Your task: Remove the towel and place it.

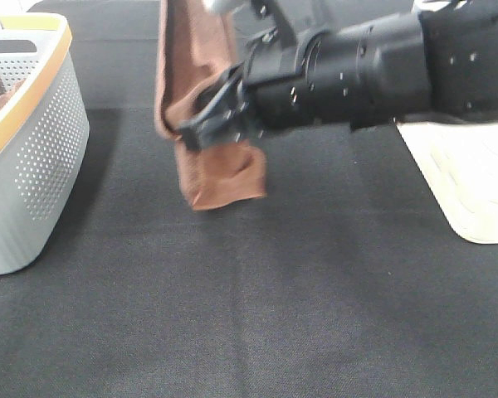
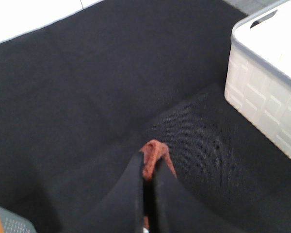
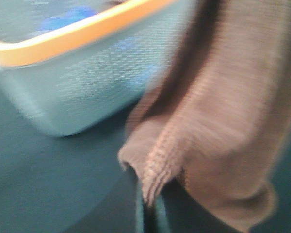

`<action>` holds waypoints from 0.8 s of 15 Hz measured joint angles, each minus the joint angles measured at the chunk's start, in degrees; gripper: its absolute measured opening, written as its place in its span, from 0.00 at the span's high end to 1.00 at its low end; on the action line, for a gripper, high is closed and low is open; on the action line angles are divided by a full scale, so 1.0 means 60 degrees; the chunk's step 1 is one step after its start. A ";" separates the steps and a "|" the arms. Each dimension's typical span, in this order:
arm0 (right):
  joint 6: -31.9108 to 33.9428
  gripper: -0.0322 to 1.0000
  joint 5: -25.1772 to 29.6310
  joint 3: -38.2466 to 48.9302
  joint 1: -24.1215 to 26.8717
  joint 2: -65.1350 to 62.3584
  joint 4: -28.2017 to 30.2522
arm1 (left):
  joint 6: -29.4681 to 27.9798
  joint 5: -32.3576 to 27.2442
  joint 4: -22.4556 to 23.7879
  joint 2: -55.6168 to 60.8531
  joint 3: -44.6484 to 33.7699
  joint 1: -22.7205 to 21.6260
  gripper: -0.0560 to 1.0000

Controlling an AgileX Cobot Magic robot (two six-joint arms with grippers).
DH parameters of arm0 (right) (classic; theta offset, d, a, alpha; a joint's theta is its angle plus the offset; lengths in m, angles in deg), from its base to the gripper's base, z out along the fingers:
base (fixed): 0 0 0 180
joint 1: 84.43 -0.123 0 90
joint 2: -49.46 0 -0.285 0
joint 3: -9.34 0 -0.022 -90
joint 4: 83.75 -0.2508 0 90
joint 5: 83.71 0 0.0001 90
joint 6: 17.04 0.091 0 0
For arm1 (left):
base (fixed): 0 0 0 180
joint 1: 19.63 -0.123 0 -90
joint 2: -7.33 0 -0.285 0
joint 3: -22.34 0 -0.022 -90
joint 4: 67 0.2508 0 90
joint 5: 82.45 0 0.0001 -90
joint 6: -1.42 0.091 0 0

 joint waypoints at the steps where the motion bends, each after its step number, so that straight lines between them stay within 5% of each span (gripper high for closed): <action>1: 0.0086 0.97 0.1146 0.0010 0.0000 0.0000 0.0458 | 0.0000 -0.0105 0.0010 0.0000 0.0000 0.0000 0.95; 2: 0.0477 0.97 0.2263 0.0010 0.0000 0.0000 0.1251 | 0.0000 -0.0267 0.0010 0.0000 0.0000 0.0000 0.95; 4: 0.2998 0.97 0.3514 0.0010 0.0000 0.0000 0.3457 | 0.0000 -0.0668 0.0010 0.0000 0.0000 0.0000 0.95; 5: 0.5090 0.97 0.3543 0.0010 0.0000 0.0000 0.4889 | 0.0000 -0.0926 0.0010 0.0000 0.0000 0.0000 0.95; 6: 0.8432 0.97 0.3447 0.0010 0.0000 0.0000 0.7678 | 0.0000 -0.1337 0.0010 0.0000 0.0000 0.0000 0.95; 7: 1.0714 0.97 0.3352 0.0010 0.0000 0.0000 0.9444 | 0.0000 -0.1633 0.0010 0.0000 0.0000 0.0000 0.95; 8: 1.0714 0.97 0.3352 0.0010 0.0000 0.0000 0.9444 | 0.0000 -0.1633 0.0010 0.0000 0.0000 0.0000 0.95; 10: 1.5231 0.97 0.3447 -0.0286 0.0000 0.0000 1.3407 | 0.0000 -0.1853 0.0143 0.0000 0.0000 0.0000 0.95; 11: 1.7943 0.97 0.3944 -0.0821 0.0000 0.0000 1.6291 | 0.0000 -0.1853 0.0325 0.0000 0.0000 0.0000 0.95; 12: 1.9442 0.97 0.4393 -0.1222 0.0000 0.0000 1.8058 | 0.0000 -0.1853 0.0420 0.0000 0.0000 0.0000 0.95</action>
